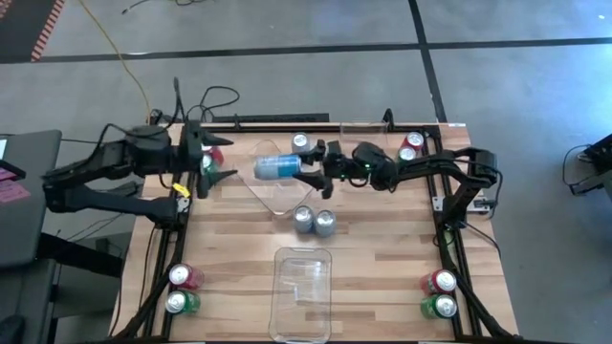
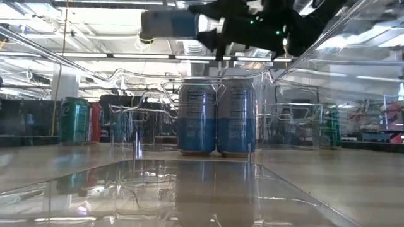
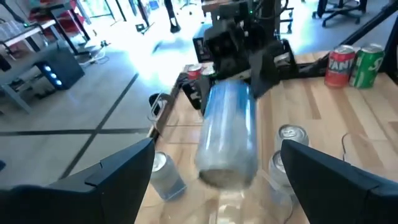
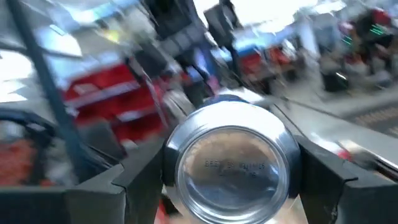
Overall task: Sort soda cans
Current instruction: Put the top right blue-white soda can into the top left transparent bin
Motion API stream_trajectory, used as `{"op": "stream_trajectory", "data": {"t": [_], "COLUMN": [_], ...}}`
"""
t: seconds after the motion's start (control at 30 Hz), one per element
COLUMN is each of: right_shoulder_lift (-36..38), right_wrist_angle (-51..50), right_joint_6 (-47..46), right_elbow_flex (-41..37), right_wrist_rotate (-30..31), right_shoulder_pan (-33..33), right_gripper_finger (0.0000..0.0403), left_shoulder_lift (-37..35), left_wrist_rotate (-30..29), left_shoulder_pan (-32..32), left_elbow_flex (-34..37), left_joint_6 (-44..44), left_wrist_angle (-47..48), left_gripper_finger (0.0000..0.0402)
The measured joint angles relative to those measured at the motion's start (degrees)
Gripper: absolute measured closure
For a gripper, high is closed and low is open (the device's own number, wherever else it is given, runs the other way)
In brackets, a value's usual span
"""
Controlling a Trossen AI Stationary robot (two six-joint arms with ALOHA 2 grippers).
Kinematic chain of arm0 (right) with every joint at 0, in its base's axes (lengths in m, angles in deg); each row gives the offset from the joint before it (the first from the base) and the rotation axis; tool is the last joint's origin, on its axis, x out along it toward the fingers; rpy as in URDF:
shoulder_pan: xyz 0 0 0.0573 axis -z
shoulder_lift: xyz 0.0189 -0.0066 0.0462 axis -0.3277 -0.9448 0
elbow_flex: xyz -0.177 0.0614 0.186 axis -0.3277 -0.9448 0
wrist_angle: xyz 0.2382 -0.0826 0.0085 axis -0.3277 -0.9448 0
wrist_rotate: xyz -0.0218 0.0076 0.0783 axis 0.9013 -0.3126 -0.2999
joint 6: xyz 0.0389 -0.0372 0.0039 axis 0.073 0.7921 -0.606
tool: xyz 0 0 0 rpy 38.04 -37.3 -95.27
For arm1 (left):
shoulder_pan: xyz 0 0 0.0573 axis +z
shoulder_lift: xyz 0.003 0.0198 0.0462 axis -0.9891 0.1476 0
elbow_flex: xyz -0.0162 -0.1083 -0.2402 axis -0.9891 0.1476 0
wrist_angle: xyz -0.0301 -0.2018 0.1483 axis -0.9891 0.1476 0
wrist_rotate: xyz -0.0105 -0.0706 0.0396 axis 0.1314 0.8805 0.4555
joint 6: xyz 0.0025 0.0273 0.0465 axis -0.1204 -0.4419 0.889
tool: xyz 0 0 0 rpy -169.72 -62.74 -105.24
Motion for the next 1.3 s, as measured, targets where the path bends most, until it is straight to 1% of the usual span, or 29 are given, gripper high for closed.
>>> {"op": "stream_trajectory", "data": {"t": [0.1,0.23,0.4,0.57,0.63,0.77,0.93,1.1,1.2,1.3], "right_shoulder_lift": [0.0,0.1,0.1,0.0,0.0,0.0,0.0,0.0,0.0,0.0], "right_wrist_angle": [8.2,12.0,14.3,20.0,21.9,22.0,22.7,22.4,21.8,22.0], "right_joint_6": [-3.2,-4.5,-6.2,-9.2,-10.1,-10.5,-10.3,-9.0,-8.6,-7.7], "right_elbow_flex": [-0.9,-1.0,-1.1,-1.1,-1.1,-1.1,-1.1,-1.1,-1.1,-1.0], "right_wrist_rotate": [-2.3,-2.6,-3.5,-5.0,-5.0,-5.1,-4.4,-4.4,-4.3,-4.5], "right_shoulder_pan": [0.2,-0.9,-2.4,-3.0,-3.0,-2.8,-3.3,-4.0,-4.2,-4.3], "right_gripper_finger": [0.011,0.011,0.011,0.0108,0.0108,0.0108,0.0107,0.0107,0.0107,0.0106], "left_shoulder_lift": [-0.4,0.2,2.5,4.8,5.8,7.5,11.6,18.2,21.8,24.6], "left_wrist_rotate": [0.1,1.3,5.4,10.8,11.3,11.5,12.1,12.5,16.5,18.9], "left_shoulder_pan": [0.0,0.0,-0.7,-2.5,-3.2,-3.6,-2.9,-2.9,-2.8,-2.8], "left_elbow_flex": [5.1,13.2,21.7,27.6,28.8,30.6,31.1,31.1,31.1,31.1], "left_joint_6": [-0.1,2.8,11.3,20.1,21.4,20.5,17.9,17.2,16.7,17.3], "left_wrist_angle": [-4.5,-16.2,-33.7,-50.5,-55.7,-68.9,-78.1,-87.2,-95.2,-100.7], "left_gripper_finger": [0.0056,0.0056,0.0056,0.0056,0.0056,0.0056,0.0056,0.0056,0.0056,0.0056]}}
